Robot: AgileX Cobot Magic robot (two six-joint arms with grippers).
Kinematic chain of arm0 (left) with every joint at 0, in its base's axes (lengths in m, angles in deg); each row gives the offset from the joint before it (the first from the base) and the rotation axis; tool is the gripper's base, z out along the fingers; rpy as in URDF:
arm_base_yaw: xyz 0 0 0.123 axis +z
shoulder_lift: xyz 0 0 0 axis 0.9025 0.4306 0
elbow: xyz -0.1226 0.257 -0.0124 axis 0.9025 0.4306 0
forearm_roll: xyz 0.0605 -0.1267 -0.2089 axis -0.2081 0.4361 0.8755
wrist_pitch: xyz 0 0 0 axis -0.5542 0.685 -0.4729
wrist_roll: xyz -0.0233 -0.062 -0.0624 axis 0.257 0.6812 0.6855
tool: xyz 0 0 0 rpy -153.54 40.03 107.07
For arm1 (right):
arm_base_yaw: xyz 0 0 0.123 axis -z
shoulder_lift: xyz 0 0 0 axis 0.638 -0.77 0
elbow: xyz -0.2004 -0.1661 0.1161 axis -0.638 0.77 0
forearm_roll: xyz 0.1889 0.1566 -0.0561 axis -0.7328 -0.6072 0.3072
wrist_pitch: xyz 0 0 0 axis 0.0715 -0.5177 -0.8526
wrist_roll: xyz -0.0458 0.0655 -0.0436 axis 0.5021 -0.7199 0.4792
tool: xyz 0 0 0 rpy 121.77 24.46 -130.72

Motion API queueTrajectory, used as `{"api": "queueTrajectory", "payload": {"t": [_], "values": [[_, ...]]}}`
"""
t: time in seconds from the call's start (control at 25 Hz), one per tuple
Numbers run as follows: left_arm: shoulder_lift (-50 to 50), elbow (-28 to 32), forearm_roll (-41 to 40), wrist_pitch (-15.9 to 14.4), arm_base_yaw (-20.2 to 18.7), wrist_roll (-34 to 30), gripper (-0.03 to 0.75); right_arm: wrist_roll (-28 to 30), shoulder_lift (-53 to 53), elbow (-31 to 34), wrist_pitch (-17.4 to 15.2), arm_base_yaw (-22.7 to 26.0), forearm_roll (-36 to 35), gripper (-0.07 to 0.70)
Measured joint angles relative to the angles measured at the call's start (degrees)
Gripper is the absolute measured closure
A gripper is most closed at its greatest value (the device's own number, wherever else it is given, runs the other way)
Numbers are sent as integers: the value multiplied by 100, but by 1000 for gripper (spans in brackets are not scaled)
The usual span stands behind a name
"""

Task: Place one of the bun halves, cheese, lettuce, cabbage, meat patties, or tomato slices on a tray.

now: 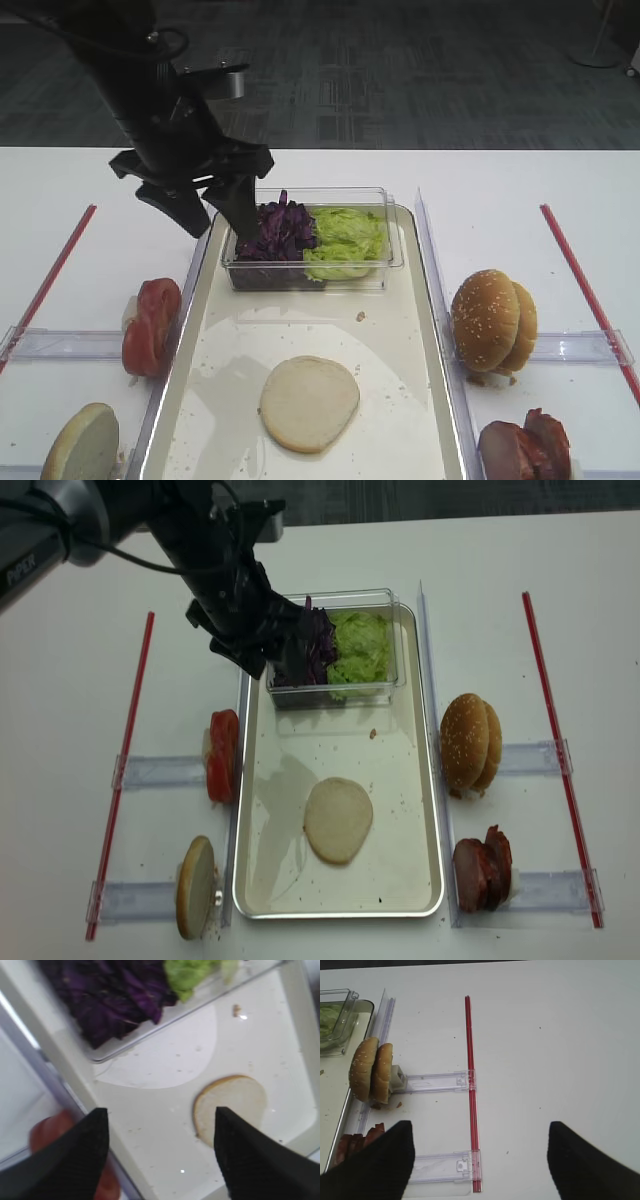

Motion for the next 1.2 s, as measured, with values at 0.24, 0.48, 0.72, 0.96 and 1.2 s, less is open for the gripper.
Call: {"api": "queueTrajectory", "payload": {"t": [0.24, 0.48, 0.72, 0.96, 1.2], "values": [[-213, -22, -1293, -49, 0, 762, 294, 0, 0, 0, 0, 0, 0, 61], [-372, -32, -1879, -75, 0, 960, 294, 0, 0, 0, 0, 0, 0, 61], [-427, -32, -1945, -84, 428, 983, 251, 0, 0, 0, 0, 0, 0, 61], [-427, -32, -1962, -84, 1018, 1007, 185, -35, 0, 0, 0, 0, 0, 61], [-427, -32, -2114, -84, 1377, 1007, 142, -62, 0, 0, 0, 0, 0, 61]]}}
